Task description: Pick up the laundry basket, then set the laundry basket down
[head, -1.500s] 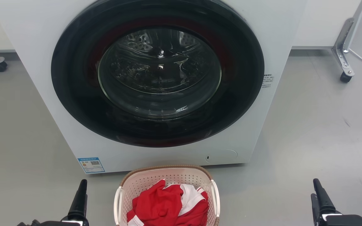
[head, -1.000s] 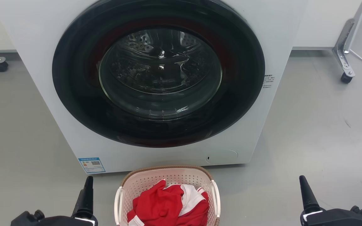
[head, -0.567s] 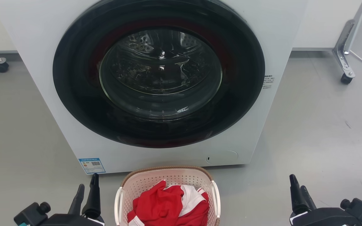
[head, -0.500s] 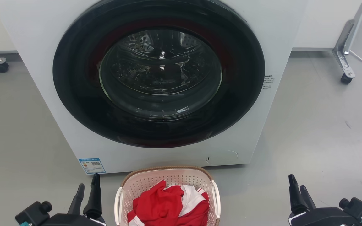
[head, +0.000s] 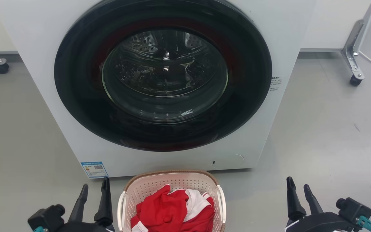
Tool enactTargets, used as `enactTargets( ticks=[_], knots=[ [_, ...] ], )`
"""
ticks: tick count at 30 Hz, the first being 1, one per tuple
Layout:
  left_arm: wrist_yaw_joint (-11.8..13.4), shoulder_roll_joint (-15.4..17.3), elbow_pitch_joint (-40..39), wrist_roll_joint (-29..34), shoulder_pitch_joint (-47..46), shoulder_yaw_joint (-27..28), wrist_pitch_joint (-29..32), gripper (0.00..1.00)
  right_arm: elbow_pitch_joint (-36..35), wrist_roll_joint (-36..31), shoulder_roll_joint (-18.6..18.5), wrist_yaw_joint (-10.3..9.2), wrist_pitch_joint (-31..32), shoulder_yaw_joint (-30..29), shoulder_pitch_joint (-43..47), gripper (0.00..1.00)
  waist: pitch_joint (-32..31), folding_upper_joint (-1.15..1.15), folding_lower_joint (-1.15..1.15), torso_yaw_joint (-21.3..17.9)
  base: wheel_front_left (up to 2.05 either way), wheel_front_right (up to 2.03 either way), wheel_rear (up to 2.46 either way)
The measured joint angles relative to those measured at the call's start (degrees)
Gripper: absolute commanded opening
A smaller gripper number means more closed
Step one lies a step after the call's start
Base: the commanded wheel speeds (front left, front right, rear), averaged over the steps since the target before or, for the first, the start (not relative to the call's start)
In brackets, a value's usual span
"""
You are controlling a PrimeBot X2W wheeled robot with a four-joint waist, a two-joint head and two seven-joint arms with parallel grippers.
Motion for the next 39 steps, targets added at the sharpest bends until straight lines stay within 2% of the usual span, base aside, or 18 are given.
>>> enactTargets(
  ticks=[1,26,35,39],
  knots=[
    [0.4,0.0,-0.4,2.2,0.0,-0.3,-0.3,1.0,-0.2,-1.9,0.0,-0.29,-0.3,0.5,0.0,1.0,0.0,0.0,0.0,0.0,0.0,0.0,0.0],
    [3.5,0.4,-3.5,23.5,1.3,-4.3,-5.7,1.0,-2.2,-23.1,-0.1,-3.83,-5.7,5.5,0.0,1.0,0.3,0.0,0.0,0.2,0.0,0.0,0.0],
    [4.5,0.5,-4.4,30.2,1.7,-5.4,-7.7,1.0,-2.7,-30.3,-0.1,-5.04,-7.6,7.0,0.0,1.0,0.2,0.0,0.0,0.2,0.0,0.0,0.0],
    [4.5,0.4,-4.4,30.5,2.6,-5.3,-7.7,1.0,-2.8,-30.7,-0.1,-5.04,-7.6,7.1,0.0,1.0,0.0,0.0,0.0,0.2,0.0,0.0,0.0]
  ],
)
